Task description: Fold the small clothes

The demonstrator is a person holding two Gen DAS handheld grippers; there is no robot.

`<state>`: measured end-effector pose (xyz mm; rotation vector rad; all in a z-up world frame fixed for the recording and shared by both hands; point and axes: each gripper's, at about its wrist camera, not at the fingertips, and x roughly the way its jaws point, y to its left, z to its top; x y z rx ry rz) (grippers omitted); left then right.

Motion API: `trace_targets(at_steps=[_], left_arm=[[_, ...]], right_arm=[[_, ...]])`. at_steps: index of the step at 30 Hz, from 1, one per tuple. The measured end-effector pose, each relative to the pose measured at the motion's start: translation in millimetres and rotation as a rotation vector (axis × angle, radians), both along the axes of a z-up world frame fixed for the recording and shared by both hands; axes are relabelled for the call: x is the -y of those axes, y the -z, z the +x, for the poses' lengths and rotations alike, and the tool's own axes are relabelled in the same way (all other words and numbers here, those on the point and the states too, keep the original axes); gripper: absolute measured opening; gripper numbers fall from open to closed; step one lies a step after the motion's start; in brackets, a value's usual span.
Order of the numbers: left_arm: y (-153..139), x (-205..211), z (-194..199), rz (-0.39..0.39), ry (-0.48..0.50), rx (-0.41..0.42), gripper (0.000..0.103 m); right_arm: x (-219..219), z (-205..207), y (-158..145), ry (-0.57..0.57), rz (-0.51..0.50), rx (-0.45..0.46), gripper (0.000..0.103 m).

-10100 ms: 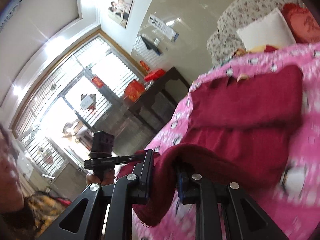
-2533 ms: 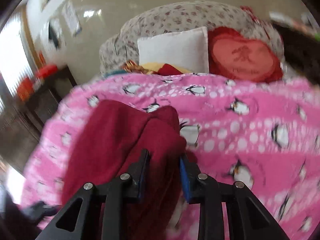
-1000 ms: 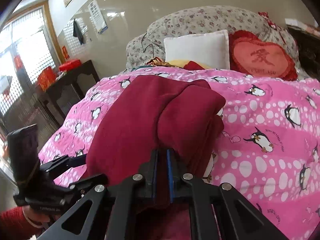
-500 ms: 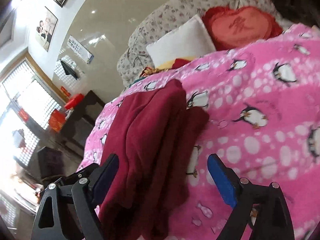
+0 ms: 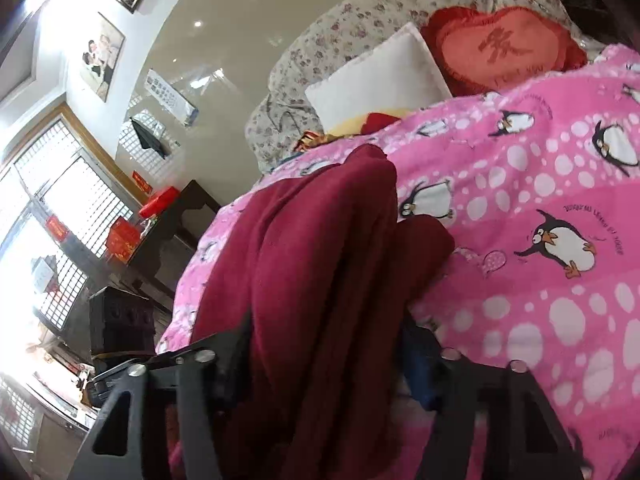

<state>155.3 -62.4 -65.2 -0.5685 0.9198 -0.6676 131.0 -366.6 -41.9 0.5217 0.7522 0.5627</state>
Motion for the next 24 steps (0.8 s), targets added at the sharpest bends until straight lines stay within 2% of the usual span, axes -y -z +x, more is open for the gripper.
trace_targets(at_steps=[5,10,15,21,24], left_arm=[[-36.8,-21.0,-52.2,0.025,0.003,0.072,0.056],[-52.0,-52.6,-116.4,0.083,-0.025,0.074,0.056],[-29.4,-76.2,-166.0,0.141,-0.09,0.022,0.056],[5.3,-81.2,-182.3,0.165,-0.149,-0.03,0.056],[13.1,-77.7,-181.9,0.18,-0.173,-0.028,0.058]], right_arm=[[-23.7,-48.5,-29.6,-0.082,-0.001,0.022,0.057],[-56.7,-93.7,-24.5,-0.18,0.004,-0.006,0.057],[-88.8,-112.8,3.3,-0.237,-0.009,-0.054,0.057],[-113.8,-110.4,28.2,-0.219,-0.172,-0.086,0.058],[-113.9,-109.6,33.7,-0.216,-0.198,-0.088,0.06]])
